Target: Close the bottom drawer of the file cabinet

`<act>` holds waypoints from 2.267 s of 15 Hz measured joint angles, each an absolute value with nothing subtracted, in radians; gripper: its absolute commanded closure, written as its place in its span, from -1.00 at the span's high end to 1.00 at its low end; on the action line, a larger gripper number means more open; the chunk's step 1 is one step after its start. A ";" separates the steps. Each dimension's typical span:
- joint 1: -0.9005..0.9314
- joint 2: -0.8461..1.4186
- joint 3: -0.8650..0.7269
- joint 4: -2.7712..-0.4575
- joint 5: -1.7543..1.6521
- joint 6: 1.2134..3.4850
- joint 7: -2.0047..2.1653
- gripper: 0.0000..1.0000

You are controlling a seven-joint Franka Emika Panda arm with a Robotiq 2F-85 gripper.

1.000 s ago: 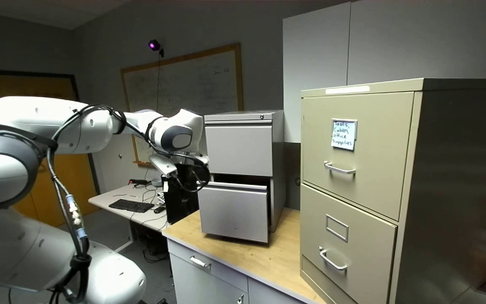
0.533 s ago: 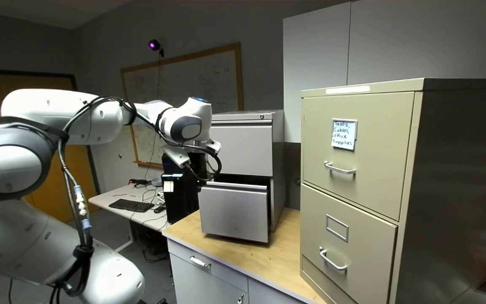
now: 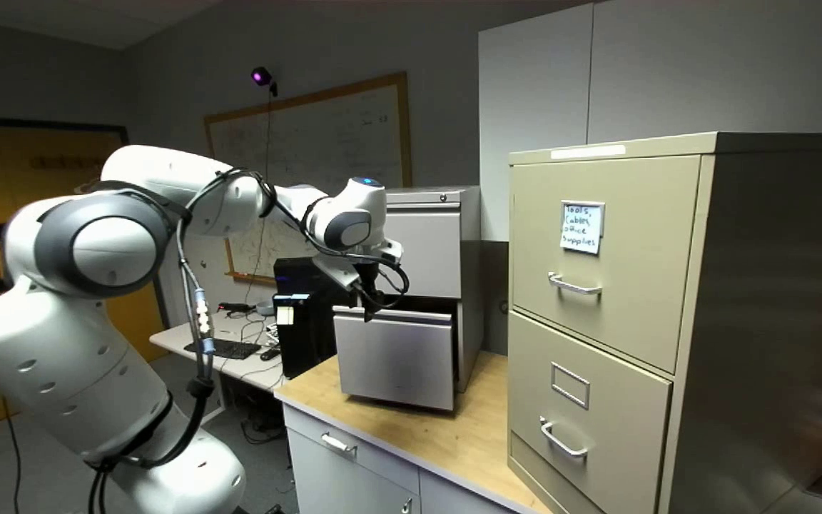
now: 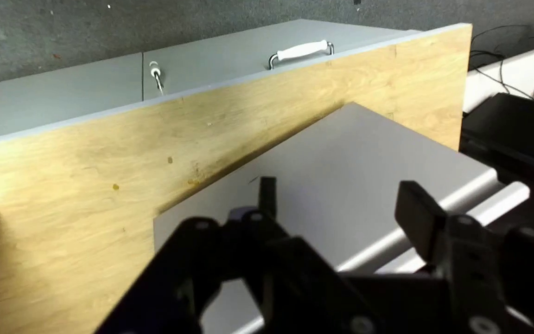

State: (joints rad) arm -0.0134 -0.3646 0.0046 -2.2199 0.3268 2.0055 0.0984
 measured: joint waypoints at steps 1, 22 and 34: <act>-0.013 -0.333 -0.004 -2.206 0.327 2.030 0.079 -0.38; -0.094 0.158 -0.099 -1.887 0.794 2.135 -0.376 -1.00; -0.132 0.336 -0.083 -1.655 0.867 1.996 -0.393 -1.00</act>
State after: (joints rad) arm -0.1316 0.3357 -0.0830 -1.6555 0.8668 1.9957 -0.3925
